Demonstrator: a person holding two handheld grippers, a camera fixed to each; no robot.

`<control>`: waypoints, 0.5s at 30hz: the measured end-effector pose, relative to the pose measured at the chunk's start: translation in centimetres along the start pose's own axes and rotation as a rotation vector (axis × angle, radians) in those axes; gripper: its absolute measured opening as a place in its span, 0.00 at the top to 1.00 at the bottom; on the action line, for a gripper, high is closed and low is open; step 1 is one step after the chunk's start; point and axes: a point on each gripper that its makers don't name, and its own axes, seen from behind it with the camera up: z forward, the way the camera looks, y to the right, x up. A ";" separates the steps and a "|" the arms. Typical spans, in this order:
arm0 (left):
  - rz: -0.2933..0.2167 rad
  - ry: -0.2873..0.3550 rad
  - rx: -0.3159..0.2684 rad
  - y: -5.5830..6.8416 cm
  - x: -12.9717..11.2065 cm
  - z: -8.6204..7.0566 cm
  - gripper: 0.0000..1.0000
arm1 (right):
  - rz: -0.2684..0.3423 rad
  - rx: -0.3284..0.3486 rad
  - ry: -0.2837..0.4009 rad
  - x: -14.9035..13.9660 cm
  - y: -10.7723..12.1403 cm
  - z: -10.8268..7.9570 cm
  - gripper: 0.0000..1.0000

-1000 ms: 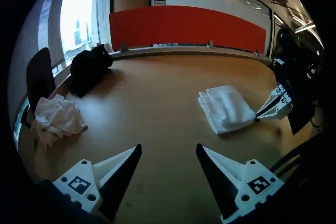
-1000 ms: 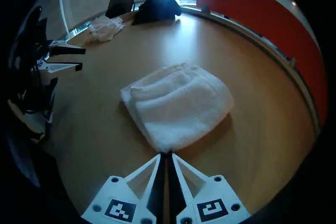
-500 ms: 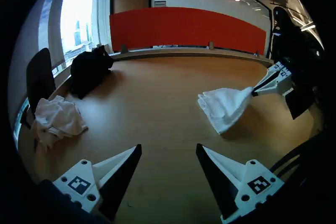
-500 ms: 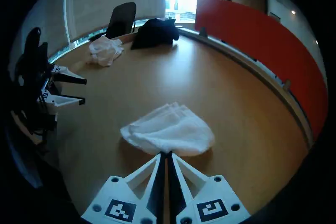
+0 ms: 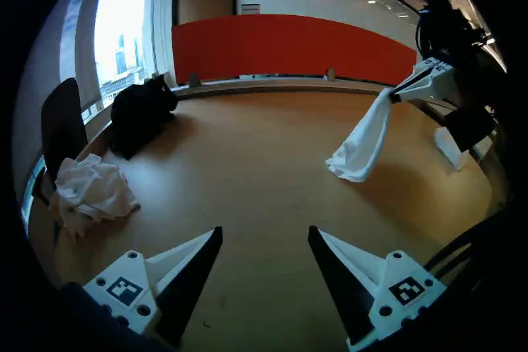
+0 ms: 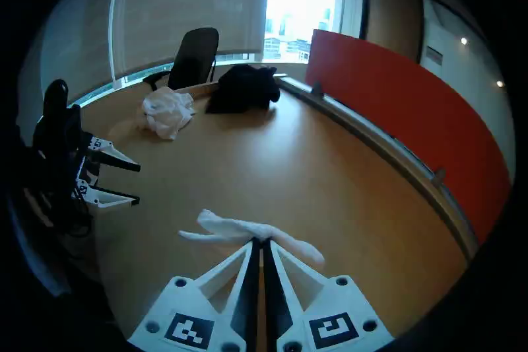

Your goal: Fold towel

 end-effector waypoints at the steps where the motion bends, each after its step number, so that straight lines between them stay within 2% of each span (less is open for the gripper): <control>1: 0.000 0.002 0.000 0.0 0.1 0.0 0.04 | -0.002 -0.002 0.004 0.3 0.1 -0.3 0.97; 5: 0.001 0.007 0.000 0.0 0.4 -0.1 0.04 | -0.003 -0.014 0.013 1.1 0.8 -1.3 0.97; 15: -0.001 0.010 -0.004 0.0 0.7 -0.2 0.04 | 0.031 -0.052 0.018 1.0 3.0 -4.0 0.97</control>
